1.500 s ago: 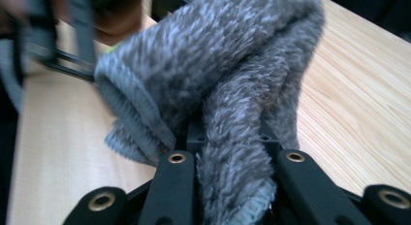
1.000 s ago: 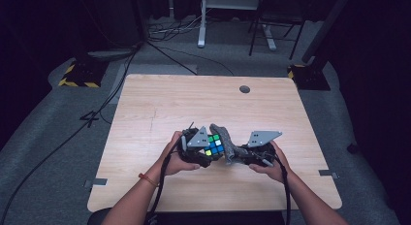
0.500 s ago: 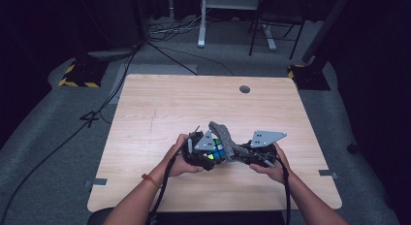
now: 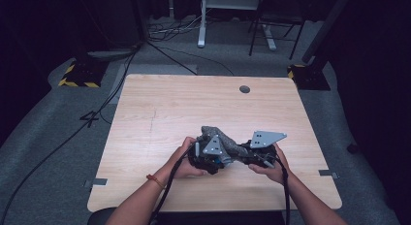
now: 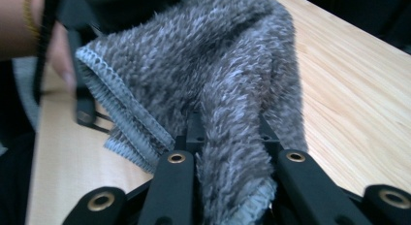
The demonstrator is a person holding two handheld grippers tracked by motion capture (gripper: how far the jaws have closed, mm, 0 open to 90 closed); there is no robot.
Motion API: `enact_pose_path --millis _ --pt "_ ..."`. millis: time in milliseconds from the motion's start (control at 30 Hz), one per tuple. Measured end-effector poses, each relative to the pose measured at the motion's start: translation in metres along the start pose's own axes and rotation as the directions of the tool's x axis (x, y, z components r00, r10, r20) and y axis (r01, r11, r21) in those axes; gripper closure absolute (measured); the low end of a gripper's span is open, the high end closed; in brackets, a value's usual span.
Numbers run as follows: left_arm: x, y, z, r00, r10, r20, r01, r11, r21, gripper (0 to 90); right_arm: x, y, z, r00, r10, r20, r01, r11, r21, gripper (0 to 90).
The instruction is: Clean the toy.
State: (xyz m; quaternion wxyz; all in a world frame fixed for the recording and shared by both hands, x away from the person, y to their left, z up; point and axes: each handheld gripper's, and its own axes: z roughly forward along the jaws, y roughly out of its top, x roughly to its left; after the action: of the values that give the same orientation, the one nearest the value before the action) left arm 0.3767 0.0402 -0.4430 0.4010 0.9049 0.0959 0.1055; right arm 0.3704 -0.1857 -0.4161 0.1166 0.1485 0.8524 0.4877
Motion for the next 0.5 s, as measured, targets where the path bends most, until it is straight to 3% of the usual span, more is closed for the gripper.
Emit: enact_pose_path --millis 233,367,500 --pt "0.006 0.000 -0.019 0.9995 -0.025 -0.020 0.023 0.9970 -0.074 33.3 -0.017 -0.013 0.002 0.9980 0.053 0.033 -0.055 0.997 0.047 76.4" --pt "0.009 -0.001 -0.032 0.9988 -0.039 -0.031 0.035 0.9910 -0.129 33.3 -0.023 -0.019 0.007 0.9965 0.081 0.022 -0.082 0.994 0.076 76.3" --pt "0.009 0.000 -0.037 0.9987 -0.042 -0.030 0.037 0.9864 -0.160 33.2 -0.023 -0.022 0.011 0.9927 0.115 -0.036 -0.113 0.992 0.062 76.3"
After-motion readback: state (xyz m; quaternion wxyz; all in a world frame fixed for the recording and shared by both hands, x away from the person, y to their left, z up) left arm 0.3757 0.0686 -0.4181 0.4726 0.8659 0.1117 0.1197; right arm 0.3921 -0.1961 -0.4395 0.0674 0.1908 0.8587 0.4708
